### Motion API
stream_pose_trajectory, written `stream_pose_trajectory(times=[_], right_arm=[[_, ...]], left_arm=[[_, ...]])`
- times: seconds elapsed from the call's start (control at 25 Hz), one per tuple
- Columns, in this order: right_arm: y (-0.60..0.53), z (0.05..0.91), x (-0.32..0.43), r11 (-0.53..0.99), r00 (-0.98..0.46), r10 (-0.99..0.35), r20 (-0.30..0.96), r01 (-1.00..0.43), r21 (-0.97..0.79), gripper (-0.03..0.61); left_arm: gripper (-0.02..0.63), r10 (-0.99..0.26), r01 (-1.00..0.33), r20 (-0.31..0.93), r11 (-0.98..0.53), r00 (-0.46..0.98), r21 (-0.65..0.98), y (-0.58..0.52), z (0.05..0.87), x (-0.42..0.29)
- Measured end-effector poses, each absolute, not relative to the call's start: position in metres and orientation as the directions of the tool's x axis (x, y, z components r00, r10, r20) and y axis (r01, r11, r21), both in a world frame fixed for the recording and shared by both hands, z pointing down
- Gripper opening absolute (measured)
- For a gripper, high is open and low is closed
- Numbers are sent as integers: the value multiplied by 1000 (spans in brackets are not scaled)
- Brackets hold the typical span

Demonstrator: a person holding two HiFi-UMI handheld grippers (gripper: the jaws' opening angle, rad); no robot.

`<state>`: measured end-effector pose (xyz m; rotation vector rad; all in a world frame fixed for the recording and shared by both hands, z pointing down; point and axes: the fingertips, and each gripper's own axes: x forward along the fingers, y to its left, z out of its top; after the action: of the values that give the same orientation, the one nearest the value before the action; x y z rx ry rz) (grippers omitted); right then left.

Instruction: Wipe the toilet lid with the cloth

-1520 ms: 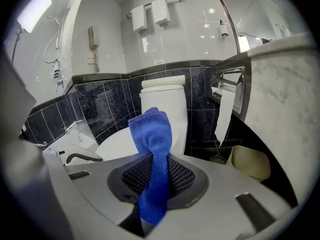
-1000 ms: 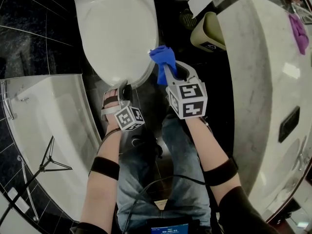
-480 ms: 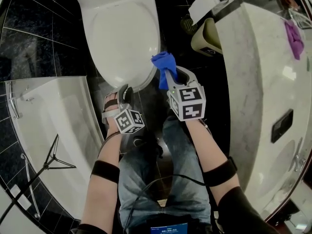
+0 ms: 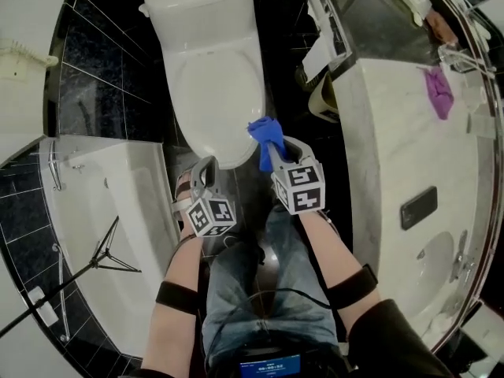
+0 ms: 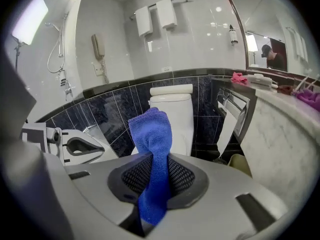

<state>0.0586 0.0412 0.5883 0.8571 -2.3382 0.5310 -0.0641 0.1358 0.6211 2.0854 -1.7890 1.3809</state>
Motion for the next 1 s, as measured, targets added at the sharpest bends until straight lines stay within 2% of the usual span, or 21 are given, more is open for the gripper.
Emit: stream_pose_trajectory(times=[0.16,0.32,0.52,0.8,1.0], right_arm=[[48,531,54,740,-646,-429,632,-652,-164,97],[58,474,52,765,-669,-411,620,-622,-163,97],[66,416,53,803,-696,-397,598,-579,-142,98],[72,341,48,830,-724,-395,565,-545,-117,98],[74,323,57,842,-726,-399,560,-532,-90,98]], left_arm=[[2,-784,-864,618,-270,-59,-425,141,549,-65],[2,-811,-941,584,-175,-30,-291,147,471,-69],[2,-842,-976,539,-104,-17,-193,160,387,-78],[2,-884,-985,465,-48,-33,-163,173,295,-97],[2,-901,-988,430,-12,-55,-152,184,261,-105]])
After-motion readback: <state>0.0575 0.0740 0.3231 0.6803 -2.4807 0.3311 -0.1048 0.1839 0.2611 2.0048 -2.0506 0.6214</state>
